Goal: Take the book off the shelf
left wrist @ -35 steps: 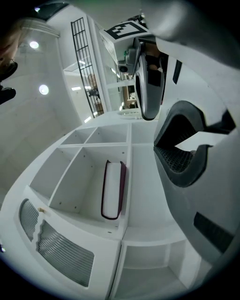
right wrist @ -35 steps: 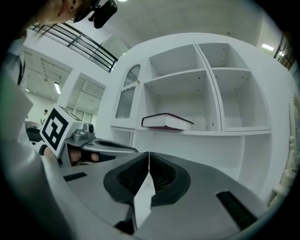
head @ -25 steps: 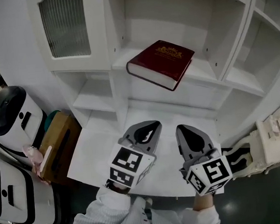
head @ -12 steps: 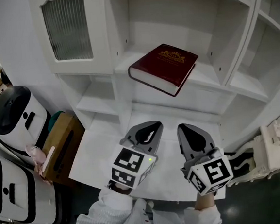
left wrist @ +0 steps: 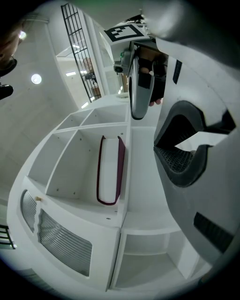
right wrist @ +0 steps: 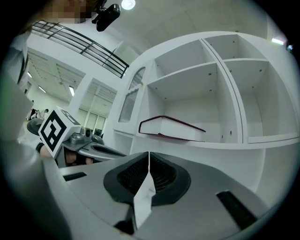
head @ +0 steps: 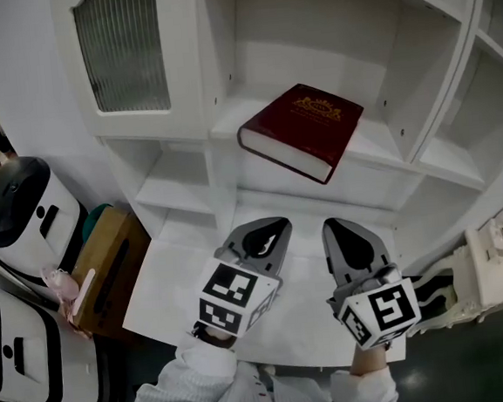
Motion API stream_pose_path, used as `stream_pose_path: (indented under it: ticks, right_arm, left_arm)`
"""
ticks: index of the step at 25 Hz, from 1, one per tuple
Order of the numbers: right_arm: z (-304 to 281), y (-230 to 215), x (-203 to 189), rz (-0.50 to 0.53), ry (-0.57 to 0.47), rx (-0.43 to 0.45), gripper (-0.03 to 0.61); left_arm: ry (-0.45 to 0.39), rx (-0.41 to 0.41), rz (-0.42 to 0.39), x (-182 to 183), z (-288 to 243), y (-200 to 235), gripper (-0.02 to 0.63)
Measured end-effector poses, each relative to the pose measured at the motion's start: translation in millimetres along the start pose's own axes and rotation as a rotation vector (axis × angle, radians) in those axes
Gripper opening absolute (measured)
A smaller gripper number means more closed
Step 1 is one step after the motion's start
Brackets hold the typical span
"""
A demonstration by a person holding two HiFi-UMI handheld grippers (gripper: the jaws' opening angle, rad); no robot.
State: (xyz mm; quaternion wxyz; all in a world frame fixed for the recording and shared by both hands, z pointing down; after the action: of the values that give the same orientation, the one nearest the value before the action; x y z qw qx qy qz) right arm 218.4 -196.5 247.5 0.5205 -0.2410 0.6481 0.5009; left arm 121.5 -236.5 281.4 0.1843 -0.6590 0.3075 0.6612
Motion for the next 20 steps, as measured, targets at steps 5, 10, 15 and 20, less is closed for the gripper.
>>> stream_pose_path:
  ticks: [5, 10, 15, 20]
  right_arm:
    - [-9.7, -3.5, 4.0, 0.037, 0.002, -0.027, 0.017]
    - [-15.7, -8.2, 8.7, 0.110, 0.014, -0.056, 0.017]
    - [-17.8, -10.4, 17.0, 0.147, 0.000, -0.051, 0.018]
    - [-19.2, -12.5, 27.2, 0.198, -0.017, -0.036, 0.096]
  left_arm:
    - [0.002, -0.012, 0.006, 1.6, -2.3, 11.3, 0.009]
    - [0.008, -0.018, 0.015, 1.5, -2.4, 21.2, 0.009]
    - [0.016, -0.033, 0.030, -1.7, -5.5, 24.6, 0.009]
    - [0.022, -0.050, 0.028, -2.5, -7.6, 22.2, 0.009]
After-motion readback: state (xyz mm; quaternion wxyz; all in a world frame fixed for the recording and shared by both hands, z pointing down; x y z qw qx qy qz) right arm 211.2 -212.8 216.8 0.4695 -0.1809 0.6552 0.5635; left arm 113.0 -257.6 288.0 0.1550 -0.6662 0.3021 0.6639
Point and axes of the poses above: the fingertips, and each gripper's own axes: z backward along the fingers, y to its left, x out of its top, the point moved 4 cm from there along z, backward along the fingers, and after that the axes turned 11 degrees about z, right-handed, at the moved point
